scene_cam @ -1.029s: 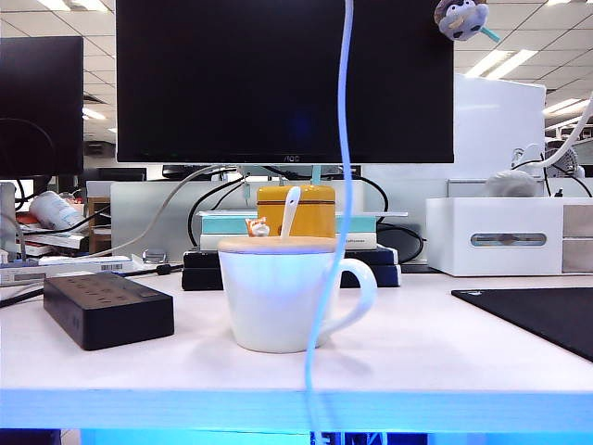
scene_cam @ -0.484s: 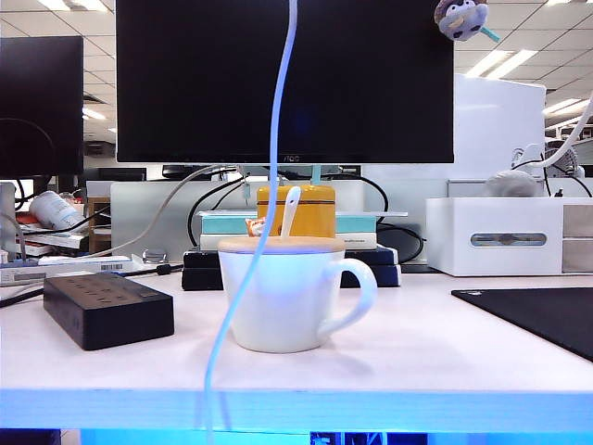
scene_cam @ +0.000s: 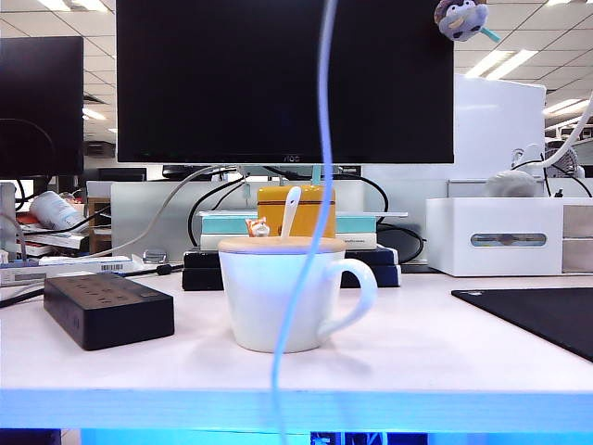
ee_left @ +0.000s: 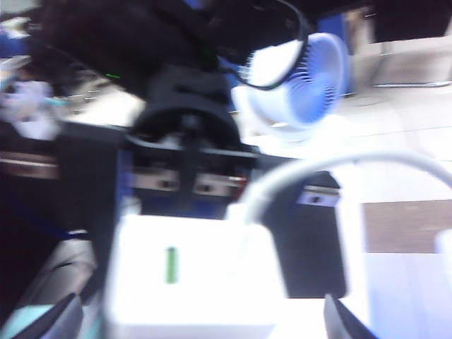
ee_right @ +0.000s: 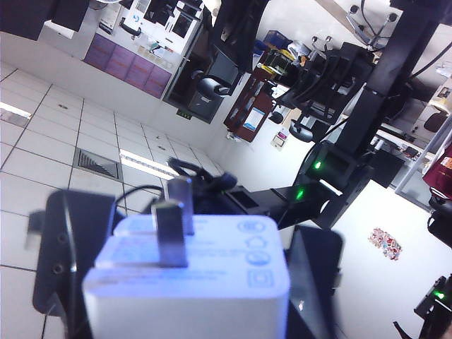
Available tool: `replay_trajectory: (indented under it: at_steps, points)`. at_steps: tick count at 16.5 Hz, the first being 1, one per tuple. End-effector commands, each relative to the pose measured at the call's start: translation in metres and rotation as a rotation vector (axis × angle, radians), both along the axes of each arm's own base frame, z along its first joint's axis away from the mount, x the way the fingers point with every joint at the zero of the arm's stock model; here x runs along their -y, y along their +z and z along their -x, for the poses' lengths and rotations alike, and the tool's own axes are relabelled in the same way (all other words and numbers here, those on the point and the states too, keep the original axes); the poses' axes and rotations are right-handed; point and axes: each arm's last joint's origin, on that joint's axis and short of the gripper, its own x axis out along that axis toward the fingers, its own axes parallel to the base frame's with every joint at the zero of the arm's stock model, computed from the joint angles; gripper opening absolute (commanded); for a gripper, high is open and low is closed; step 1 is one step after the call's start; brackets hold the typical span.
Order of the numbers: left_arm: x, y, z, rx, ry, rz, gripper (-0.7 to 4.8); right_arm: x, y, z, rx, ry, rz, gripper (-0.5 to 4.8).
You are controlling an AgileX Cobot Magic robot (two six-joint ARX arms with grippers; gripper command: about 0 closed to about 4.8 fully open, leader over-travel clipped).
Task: Plug the white charger into the left socket.
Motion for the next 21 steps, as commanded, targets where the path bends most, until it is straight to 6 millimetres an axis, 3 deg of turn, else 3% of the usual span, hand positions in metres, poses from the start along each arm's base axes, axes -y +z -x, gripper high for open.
replay_trajectory:
  at_steps: [1,5,9,18,19,20,21]
  points:
    - [-0.011,0.012,0.014,0.055,0.092,0.019,4.79,0.001,0.006,0.003,0.002,0.009,-0.014,1.25]
    - [-0.008,0.010,0.016,0.052,0.159,-0.004,4.79,-0.001,0.005,0.003,0.004,-0.007,-0.003,1.25]
    - [0.011,0.010,0.029,0.100,0.148,-0.030,4.79,-0.002,0.005,0.003,0.002,-0.007,-0.002,1.25]
    - [0.018,0.006,0.020,0.121,0.196,-0.055,4.79,-0.002,0.005,0.003,0.003,-0.004,-0.003,1.25]
    - [0.018,0.006,0.020,0.121,0.195,-0.054,3.92,-0.002,0.005,0.003,0.002,-0.004,-0.003,1.25]
    - [0.018,0.007,0.020,0.121,0.195,-0.054,3.39,-0.002,0.005,0.003,0.003,-0.004,-0.003,1.25]
    - [0.018,0.007,0.020,0.121,0.192,-0.053,3.39,-0.002,0.005,0.003,0.003,-0.004,-0.003,1.25]
